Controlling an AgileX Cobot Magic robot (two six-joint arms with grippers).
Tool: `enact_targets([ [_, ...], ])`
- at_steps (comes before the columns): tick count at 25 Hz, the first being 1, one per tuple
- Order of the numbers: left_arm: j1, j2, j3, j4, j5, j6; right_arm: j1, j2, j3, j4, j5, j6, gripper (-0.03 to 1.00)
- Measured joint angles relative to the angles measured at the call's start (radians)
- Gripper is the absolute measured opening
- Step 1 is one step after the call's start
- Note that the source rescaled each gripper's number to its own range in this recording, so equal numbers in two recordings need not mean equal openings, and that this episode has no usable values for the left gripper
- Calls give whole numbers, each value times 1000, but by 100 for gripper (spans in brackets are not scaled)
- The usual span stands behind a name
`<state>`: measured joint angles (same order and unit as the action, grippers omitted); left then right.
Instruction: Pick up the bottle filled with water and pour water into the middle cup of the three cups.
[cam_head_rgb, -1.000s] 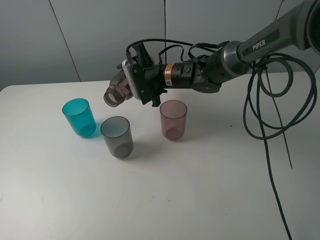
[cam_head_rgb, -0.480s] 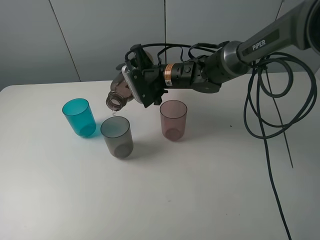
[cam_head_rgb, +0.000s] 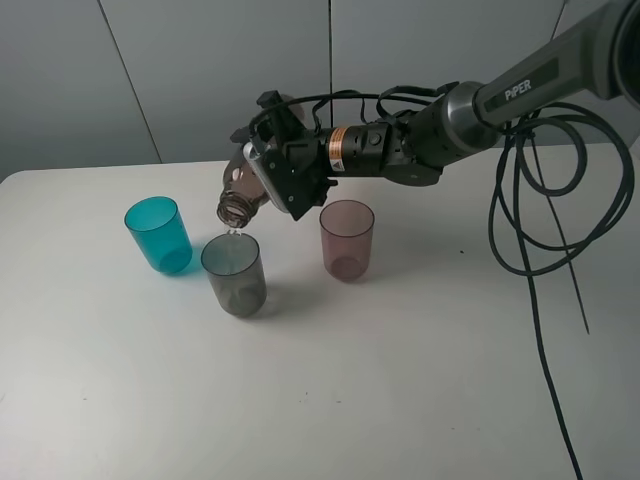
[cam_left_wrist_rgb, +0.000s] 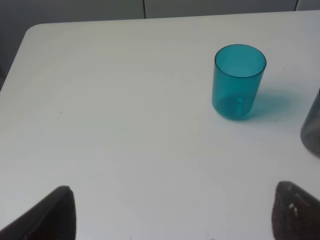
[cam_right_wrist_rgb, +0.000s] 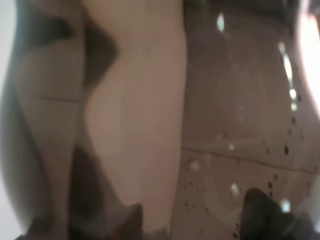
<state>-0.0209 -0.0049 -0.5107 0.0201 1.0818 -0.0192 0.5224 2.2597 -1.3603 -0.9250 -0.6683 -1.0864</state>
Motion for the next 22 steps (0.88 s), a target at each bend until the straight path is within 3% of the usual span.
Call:
enact_targets([
  [22,0,0,0,0,0,-2,2,0,0,-9,-42,-53,0],
])
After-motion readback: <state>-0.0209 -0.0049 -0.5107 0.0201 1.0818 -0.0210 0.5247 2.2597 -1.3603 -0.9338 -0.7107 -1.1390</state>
